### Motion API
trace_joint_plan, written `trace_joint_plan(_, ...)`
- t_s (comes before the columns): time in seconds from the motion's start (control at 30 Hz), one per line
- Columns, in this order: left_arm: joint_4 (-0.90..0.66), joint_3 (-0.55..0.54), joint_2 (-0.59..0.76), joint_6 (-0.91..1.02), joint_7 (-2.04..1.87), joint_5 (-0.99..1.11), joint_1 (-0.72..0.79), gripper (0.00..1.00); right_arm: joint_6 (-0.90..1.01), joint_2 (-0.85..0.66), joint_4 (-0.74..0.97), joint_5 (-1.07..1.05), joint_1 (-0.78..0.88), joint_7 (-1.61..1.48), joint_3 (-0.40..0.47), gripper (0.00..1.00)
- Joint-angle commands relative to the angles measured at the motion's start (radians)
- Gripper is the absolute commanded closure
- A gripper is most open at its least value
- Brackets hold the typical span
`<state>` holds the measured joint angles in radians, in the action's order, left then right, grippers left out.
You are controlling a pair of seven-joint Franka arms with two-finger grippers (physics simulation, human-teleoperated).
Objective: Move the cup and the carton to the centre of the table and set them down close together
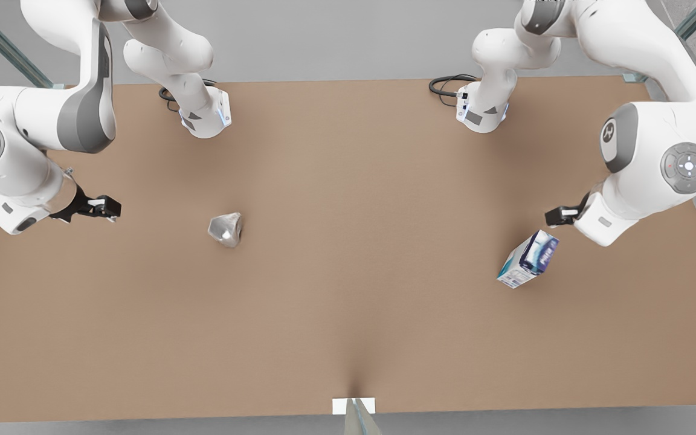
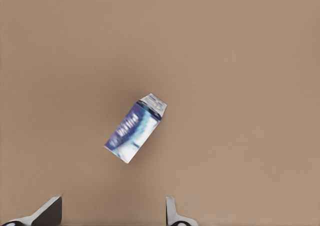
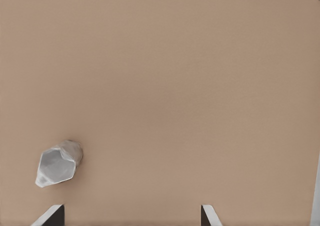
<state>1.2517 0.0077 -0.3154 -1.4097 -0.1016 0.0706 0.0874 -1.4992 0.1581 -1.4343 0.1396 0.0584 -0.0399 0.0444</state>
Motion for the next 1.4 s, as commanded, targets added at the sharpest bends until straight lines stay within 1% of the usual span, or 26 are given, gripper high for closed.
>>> trace_joint_plan(0.0, 0.000, 0.000, -0.001, 0.000, 0.002, -0.005, 0.002, 0.00, -0.001, 0.001, 0.000, 0.000, 0.000, 0.000, 0.000, 0.00)
trace_joint_plan(0.07, 0.002, -0.003, -0.004, -0.002, 0.002, -0.003, 0.014, 0.00, 0.002, 0.046, 0.000, -0.003, 0.005, 0.008, 0.000, 0.00)
trace_joint_plan(0.13, 0.006, -0.005, -0.008, -0.002, 0.002, -0.003, 0.020, 0.00, -0.013, 0.066, -0.077, -0.026, 0.005, 0.162, -0.001, 0.00)
trace_joint_plan(0.23, 0.012, -0.006, -0.011, 0.012, -0.004, -0.003, 0.037, 0.00, -0.145, 0.003, -0.322, -0.060, 0.003, 0.351, -0.001, 0.00)
trace_joint_plan(0.27, 0.014, -0.006, -0.013, 0.012, -0.001, -0.005, 0.043, 0.00, -0.174, -0.014, -0.385, -0.104, 0.011, 0.429, -0.001, 0.00)
trace_joint_plan(0.3, 0.011, -0.006, -0.013, 0.012, -0.003, -0.005, 0.038, 0.00, -0.217, -0.035, -0.462, -0.126, 0.018, 0.479, -0.017, 0.00)
trace_joint_plan(0.37, 0.006, -0.006, -0.013, 0.015, 0.003, -0.002, 0.041, 0.00, -0.302, -0.035, -0.555, -0.153, 0.018, 0.491, -0.024, 0.00)
trace_joint_plan(0.4, 0.009, -0.006, -0.013, 0.011, 0.003, -0.006, 0.038, 0.00, -0.311, -0.025, -0.566, -0.153, 0.020, 0.489, -0.060, 0.00)
trace_joint_plan(0.43, 0.012, -0.006, -0.014, 0.009, 0.006, -0.022, 0.034, 0.00, -0.312, -0.017, -0.566, -0.149, 0.020, 0.453, -0.072, 0.00)
trace_joint_plan(0.5, 0.015, -0.005, -0.013, -0.014, 0.088, -0.026, 0.015, 0.00, -0.317, -0.002, -0.568, -0.147, 0.014, 0.325, -0.072, 0.00)
trace_joint_plan(0.53, 0.018, -0.005, -0.011, -0.020, 0.134, -0.026, 0.014, 0.00, -0.371, -0.006, -0.606, -0.149, 0.018, 0.290, -0.072, 0.00)
trace_joint_plan(0.67, 0.009, 0.001, -0.004, -0.054, 0.388, -0.020, -0.012, 0.00, -0.404, 0.021, -0.615, -0.153, 0.017, 0.252, -0.072, 0.00)
trace_joint_plan(0.73, 0.008, 0.003, -0.004, -0.052, 0.439, -0.023, -0.023, 0.00, -0.447, 0.020, -0.647, -0.178, 0.034, 0.255, -0.074, 0.00)
trace_joint_plan(0.8, 0.021, 0.001, -0.008, -0.087, 0.442, -0.026, -0.031, 0.00, -0.495, 0.012, -0.692, -0.204, 0.041, 0.253, -0.081, 0.00)
trace_joint_plan(0.9, 0.135, -0.005, 0.019, -0.173, 0.453, -0.031, -0.046, 0.00, -0.524, 0.021, -0.701, -0.236, 0.061, 0.264, -0.080, 0.00)
trace_joint_plan(0.97, 0.129, -0.005, 0.018, -0.163, 0.453, -0.031, -0.044, 0.00, -0.561, 0.023, -0.724, -0.239, 0.060, 0.264, -0.080, 0.00)
trace_joint_plan(1.1, 0.121, -0.005, 0.024, -0.121, 0.424, -0.032, -0.032, 0.00, -0.566, 0.028, -0.722, -0.239, 0.044, 0.253, -0.080, 0.00)
trace_joint_plan(1.37, 0.117, -0.020, 0.022, -0.117, 0.425, -0.026, -0.032, 0.00, -0.589, 0.063, -0.715, -0.239, 0.043, 0.253, -0.077, 0.00)
